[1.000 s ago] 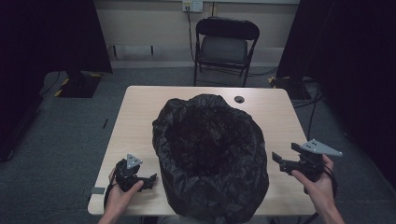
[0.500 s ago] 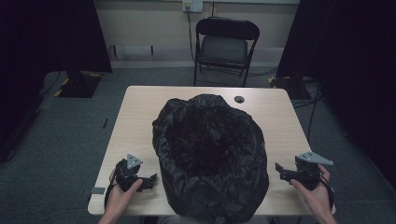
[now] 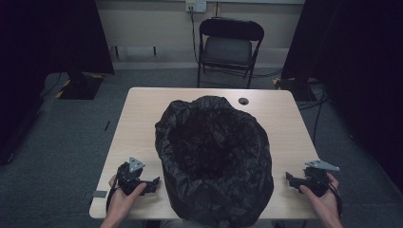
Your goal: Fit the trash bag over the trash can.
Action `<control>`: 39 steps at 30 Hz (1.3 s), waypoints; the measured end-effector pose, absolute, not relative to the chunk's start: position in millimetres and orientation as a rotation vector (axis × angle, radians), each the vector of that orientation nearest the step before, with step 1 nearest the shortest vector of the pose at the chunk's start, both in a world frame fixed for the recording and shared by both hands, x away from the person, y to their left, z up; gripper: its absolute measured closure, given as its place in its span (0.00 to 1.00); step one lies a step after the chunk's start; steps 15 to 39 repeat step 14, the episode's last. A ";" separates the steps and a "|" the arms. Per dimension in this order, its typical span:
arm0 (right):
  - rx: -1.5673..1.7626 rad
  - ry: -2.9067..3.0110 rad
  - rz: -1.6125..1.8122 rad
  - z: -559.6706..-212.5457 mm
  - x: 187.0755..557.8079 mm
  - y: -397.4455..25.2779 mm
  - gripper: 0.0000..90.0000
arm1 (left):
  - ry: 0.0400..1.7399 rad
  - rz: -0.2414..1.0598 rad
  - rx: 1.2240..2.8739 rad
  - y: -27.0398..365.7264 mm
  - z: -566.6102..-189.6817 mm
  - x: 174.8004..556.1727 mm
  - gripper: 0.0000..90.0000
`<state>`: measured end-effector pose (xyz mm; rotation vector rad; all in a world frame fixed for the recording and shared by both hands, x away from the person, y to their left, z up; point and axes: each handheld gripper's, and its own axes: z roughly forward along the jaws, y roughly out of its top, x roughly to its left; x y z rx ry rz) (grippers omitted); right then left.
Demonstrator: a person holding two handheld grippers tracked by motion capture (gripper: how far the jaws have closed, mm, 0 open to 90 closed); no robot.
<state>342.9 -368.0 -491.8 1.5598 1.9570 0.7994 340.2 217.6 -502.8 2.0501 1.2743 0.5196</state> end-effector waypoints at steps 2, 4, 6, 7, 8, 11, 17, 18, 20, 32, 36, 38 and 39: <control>1.578 1.961 0.794 -495.4 343.4 -368.7 0.13 | 1.275 0.520 2.050 217.6 -502.8 340.3 0.00; 1.568 1.950 0.825 -497.6 342.7 -370.6 0.13 | 1.273 0.522 2.053 217.6 -502.7 340.6 0.00; 1.565 1.936 0.833 -498.9 342.9 -371.6 0.12 | 1.273 0.522 2.053 217.6 -502.7 340.7 0.00; 1.568 1.934 0.831 -499.0 343.3 -371.4 0.12 | 1.273 0.521 2.053 217.6 -502.7 340.8 0.00; 1.570 1.933 0.828 -499.0 343.7 -371.1 0.12 | 1.275 0.522 2.053 217.7 -502.7 341.0 0.00; 1.575 1.930 0.823 -499.3 345.7 -370.1 0.10 | 1.287 0.528 2.048 217.4 -502.7 341.8 0.00; 1.582 1.929 0.822 -499.3 347.3 -369.7 0.09 | 1.290 0.530 2.044 217.0 -502.8 342.3 0.00; 1.582 1.929 0.822 -499.3 347.3 -369.7 0.09 | 1.290 0.530 2.044 217.0 -502.8 342.3 0.00; 1.582 1.929 0.822 -499.3 347.3 -369.7 0.09 | 1.290 0.530 2.044 217.0 -502.8 342.3 0.00; 1.582 1.929 0.822 -499.3 347.3 -369.7 0.09 | 1.290 0.530 2.044 217.0 -502.8 342.3 0.00; 1.582 1.929 0.822 -499.3 347.3 -369.7 0.09 | 1.290 0.530 2.044 217.0 -502.8 342.3 0.00; 1.582 1.929 0.822 -499.3 347.3 -369.7 0.09 | 1.290 0.530 2.044 217.0 -502.8 342.3 0.00; 1.582 1.929 0.822 -499.3 347.3 -369.7 0.09 | 1.290 0.530 2.044 217.0 -502.8 342.3 0.00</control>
